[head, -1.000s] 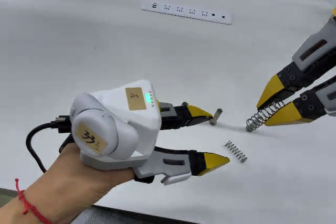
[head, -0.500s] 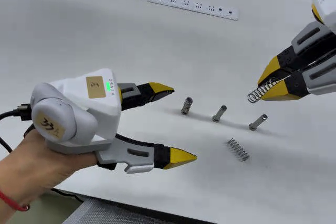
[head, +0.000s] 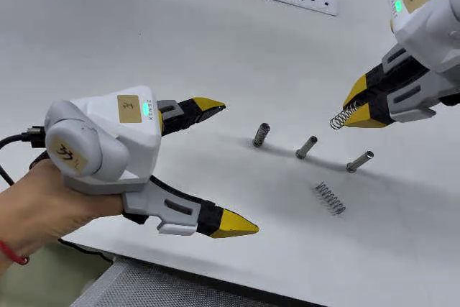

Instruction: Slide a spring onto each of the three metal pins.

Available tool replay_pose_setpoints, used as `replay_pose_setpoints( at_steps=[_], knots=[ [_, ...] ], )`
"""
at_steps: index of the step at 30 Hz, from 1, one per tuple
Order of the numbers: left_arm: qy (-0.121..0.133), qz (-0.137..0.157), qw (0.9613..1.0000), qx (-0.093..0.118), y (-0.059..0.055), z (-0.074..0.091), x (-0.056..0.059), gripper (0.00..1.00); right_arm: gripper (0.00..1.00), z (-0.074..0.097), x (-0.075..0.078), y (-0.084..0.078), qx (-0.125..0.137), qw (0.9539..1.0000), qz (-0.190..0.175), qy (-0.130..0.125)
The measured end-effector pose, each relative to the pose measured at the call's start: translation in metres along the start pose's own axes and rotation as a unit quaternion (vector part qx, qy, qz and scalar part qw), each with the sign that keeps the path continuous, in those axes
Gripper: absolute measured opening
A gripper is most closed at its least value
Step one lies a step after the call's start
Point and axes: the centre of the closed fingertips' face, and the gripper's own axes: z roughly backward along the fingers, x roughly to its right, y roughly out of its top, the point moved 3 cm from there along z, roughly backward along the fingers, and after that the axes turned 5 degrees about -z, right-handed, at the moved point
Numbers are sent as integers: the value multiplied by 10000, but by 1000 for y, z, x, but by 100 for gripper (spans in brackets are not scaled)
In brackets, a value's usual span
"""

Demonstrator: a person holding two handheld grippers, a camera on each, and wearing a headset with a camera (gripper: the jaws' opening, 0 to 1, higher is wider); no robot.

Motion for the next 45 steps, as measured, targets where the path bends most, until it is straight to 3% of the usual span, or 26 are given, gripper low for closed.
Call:
replay_pose_setpoints(
  at_steps=[15, 45],
  knots=[
    [-27, 213, 9997, 132, 0, -3, 0, 100, 12, -37, 6, -9, -149, 9997, -204, 78],
    [-58, 310, 9992, 230, 0, -7, -3, 100, 12, -59, 9, -14, -281, 9990, -294, 171]
  ],
)
